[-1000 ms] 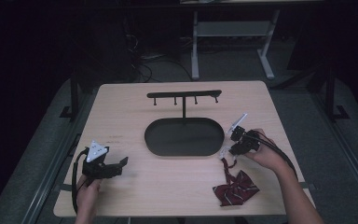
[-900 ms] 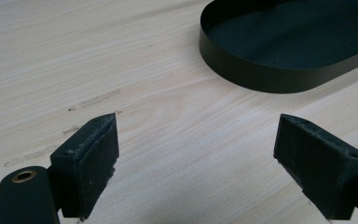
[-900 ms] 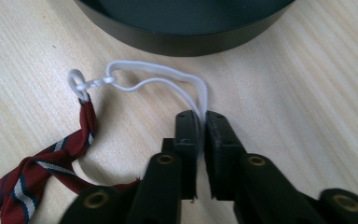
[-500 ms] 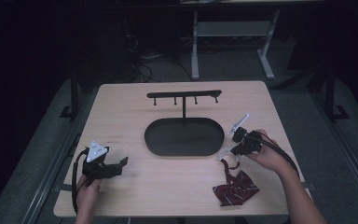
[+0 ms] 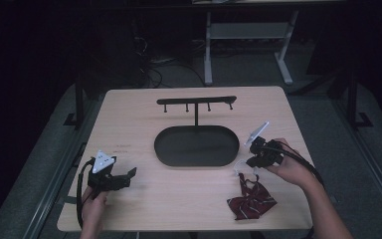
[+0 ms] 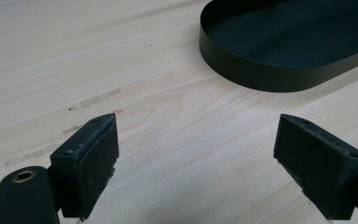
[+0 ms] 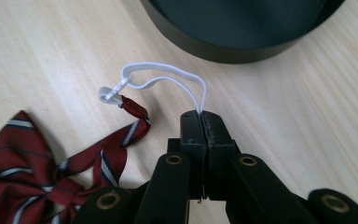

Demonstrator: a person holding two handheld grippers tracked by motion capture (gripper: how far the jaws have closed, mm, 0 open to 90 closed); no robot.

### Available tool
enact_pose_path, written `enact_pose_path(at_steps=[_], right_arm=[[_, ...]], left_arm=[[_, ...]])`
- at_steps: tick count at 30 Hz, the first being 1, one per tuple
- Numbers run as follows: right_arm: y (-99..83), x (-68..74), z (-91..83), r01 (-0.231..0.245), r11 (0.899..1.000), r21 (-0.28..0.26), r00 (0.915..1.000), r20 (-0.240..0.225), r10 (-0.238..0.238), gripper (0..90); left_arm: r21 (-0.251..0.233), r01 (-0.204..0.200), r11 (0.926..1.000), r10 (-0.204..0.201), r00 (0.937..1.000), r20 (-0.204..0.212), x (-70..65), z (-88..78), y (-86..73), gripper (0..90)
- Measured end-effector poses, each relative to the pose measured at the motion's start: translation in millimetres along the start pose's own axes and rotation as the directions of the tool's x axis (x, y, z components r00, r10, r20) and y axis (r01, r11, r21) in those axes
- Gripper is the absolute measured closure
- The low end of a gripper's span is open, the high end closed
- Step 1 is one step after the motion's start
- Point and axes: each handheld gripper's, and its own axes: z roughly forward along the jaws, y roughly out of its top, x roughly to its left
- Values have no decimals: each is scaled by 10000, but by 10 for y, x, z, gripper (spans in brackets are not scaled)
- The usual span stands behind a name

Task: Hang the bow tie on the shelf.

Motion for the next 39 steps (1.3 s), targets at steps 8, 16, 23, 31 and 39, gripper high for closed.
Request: enact_pose_path(at_steps=[8, 16, 23, 31, 39], right_arm=[[67, 108, -138, 406, 9990, -209, 9991, 91, -404, 882], [162, 229, -289, 825, 9957, -417, 9962, 327, -812, 882], [258, 333, -413, 1265, 9905, -532, 9911, 489, -1239, 882], [352, 401, -498, 1626, 9844, -671, 9858, 522, -1593, 883], [436, 421, -554, 1800, 9797, -887, 9837, 152, -1793, 883]], left_arm=[[40, 23, 10000, -23, 10000, -22, 1, -6, 0, 135], [33, -27, 10000, 27, 10000, -16, 1, -3, -1, 136], [-2, 32, 10000, -32, 10000, -14, -2, 1, -1, 136], [12, 67, 10000, -67, 10000, -28, -2, -2, 0, 136], [0, 2, 10000, -2, 10000, -26, 2, 0, 2, 135]])
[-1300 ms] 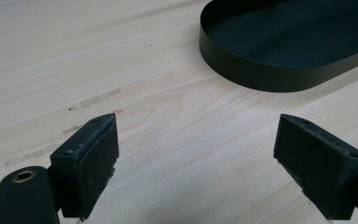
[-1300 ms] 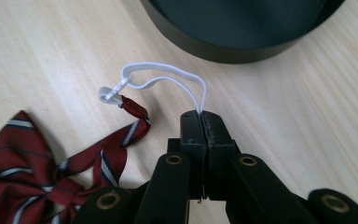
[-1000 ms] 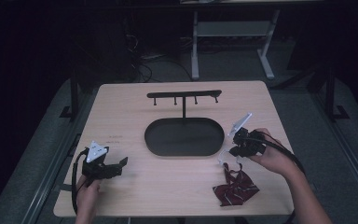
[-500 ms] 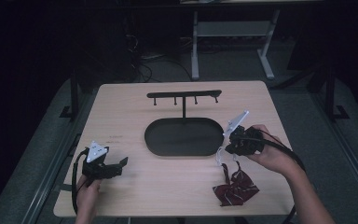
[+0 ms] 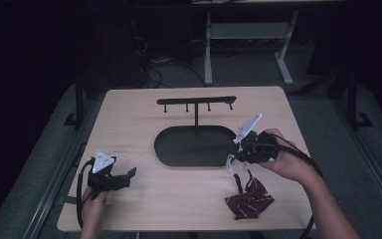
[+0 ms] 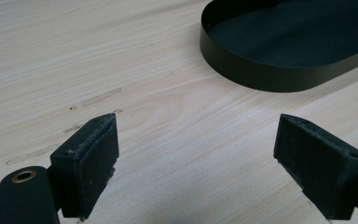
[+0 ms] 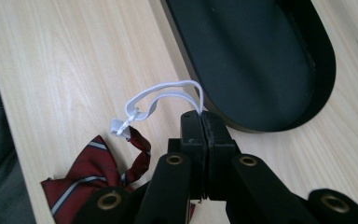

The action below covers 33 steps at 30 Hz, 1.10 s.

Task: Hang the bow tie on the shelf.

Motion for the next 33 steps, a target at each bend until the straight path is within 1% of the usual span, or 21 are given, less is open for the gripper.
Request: enact_pose_path(at_steps=[8, 9, 10, 11, 17, 19, 21, 28, 33], right_arm=[[97, -27, -36, 88, 9997, -209, 9994, -324, -95, 883], [113, -32, -41, 134, 9997, -218, 9994, -319, -141, 883], [134, -29, -49, 84, 9997, -217, 9994, -331, -92, 883], [152, -35, -51, 196, 9994, -270, 9993, -324, -205, 883], [254, -45, -55, 323, 9992, -232, 9989, -324, -330, 883], [281, -55, -56, 432, 9987, -278, 9985, -335, -441, 883], [310, -65, -64, 363, 9989, -282, 9987, -351, -373, 883], [428, -141, -108, 360, 9988, -346, 9986, -365, -372, 883], [516, -166, -121, 474, 9983, -342, 9983, -316, -485, 883]], left_arm=[[4, 42, 10000, -42, 10000, 23, -7, 16, 5, 135], [-21, 25, 10000, -24, 10000, 25, -3, 21, 4, 135], [38, 26, 10000, -26, 10000, 20, 1, 20, 5, 136], [37, 63, 10000, -63, 10000, 6, 2, 23, 3, 135], [-38, 99, 9999, -99, 9999, -24, 12, 24, 6, 136], [-20, 97, 10000, -97, 10000, -15, 12, 27, 4, 136], [-19, 95, 10000, -95, 10000, 1, 12, 27, 2, 135], [-57, 174, 9998, -174, 9998, -9, 23, 19, 2, 136], [-24, 133, 9999, -133, 9999, -31, 32, 12, 4, 136]])
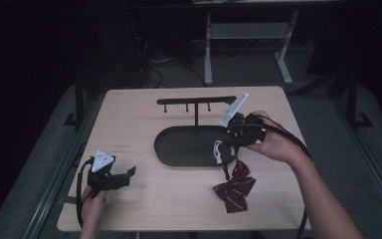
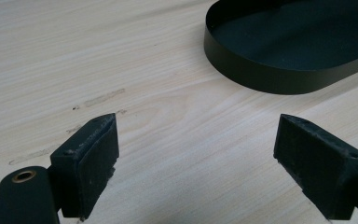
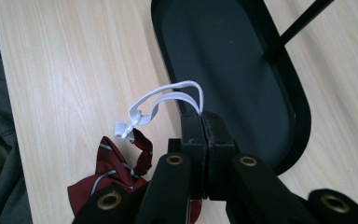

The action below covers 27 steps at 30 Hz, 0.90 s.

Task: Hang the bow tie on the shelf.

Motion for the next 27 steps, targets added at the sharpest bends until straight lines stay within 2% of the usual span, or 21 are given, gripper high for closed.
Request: enact_pose_path(at_steps=[14, 19, 27], right_arm=[[229, -107, 14, 154, 9999, 43, 9999, -65, -154, 883], [295, -183, 3, 15, 10000, -36, 9997, -237, -16, 883], [394, -252, -2, -2, 10000, 17, 9999, -100, 2, 883]], left_arm=[[-38, 56, 10000, -56, 10000, -8, 16, -13, -10, 135], [-63, 81, 9999, -81, 10000, -33, 21, -21, -12, 135], [-8, 99, 10000, -99, 10000, 0, 18, -8, -19, 136]])
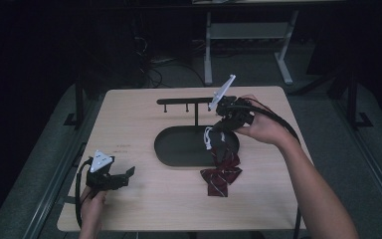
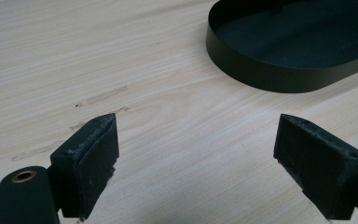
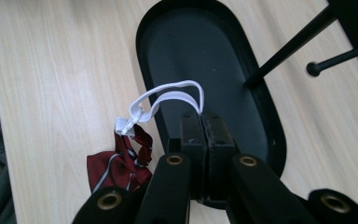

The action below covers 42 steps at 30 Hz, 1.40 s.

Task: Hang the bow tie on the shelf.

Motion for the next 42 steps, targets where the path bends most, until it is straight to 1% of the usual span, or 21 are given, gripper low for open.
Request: enact_pose_path(at_steps=[4, 7, 8, 13, 14, 16, 18, 22, 28, 31, 34, 39, 42], right_arm=[[65, -45, -17, 59, 10000, 59, 10000, 74, -60, 883], [114, -67, -31, -19, 10000, 1, 10000, 46, 19, 883], [124, -81, -32, 54, 10000, 12, 9999, 95, -54, 883], [187, -158, -37, -53, 10000, 47, 9999, 151, 52, 883], [201, -168, -44, -126, 9998, 130, 9998, 174, 124, 883], [219, -197, -50, -195, 9998, 94, 9997, 147, 194, 883], [234, -226, -55, -198, 9998, 89, 9997, 160, 196, 883], [262, -261, -59, -260, 9997, 42, 9995, 151, 259, 883], [327, -323, -77, -314, 9994, 139, 9992, 235, 311, 883], [363, -357, -85, -298, 9994, 168, 9991, 308, 292, 883], [392, -386, -85, -347, 9993, 156, 9990, 288, 343, 883], [435, -451, -64, -412, 9986, 336, 9983, 437, 397, 882], [456, -491, -61, -520, 9981, 330, 9976, 470, 504, 883]], left_arm=[[-19, -5, 10000, 5, 10000, 4, 2, -3, -1, 136], [-65, 32, 10000, -32, 10000, -19, 8, -3, -3, 135], [-79, 41, 10000, -41, 10000, -22, 9, -3, -4, 135], [-61, 29, 10000, -29, 10000, -21, 12, -8, -5, 135], [-78, 44, 10000, -44, 10000, -20, 14, -6, -7, 136], [-39, 30, 10000, -30, 10000, -21, 20, -9, -9, 136], [-57, 90, 9999, -90, 10000, -9, 20, -8, -10, 135], [-36, 67, 10000, -67, 10000, -12, 19, -11, -7, 136], [-78, 44, 10000, -44, 10000, -5, 15, -6, -7, 135], [-21, 29, 10000, -29, 10000, -11, 21, -10, -6, 135], [-34, 68, 10000, -68, 10000, -12, 22, -18, -7, 136], [-57, 61, 10000, -61, 10000, -20, 15, -24, -6, 135], [-27, 31, 10000, -31, 10000, -28, 24, -23, -7, 135]])
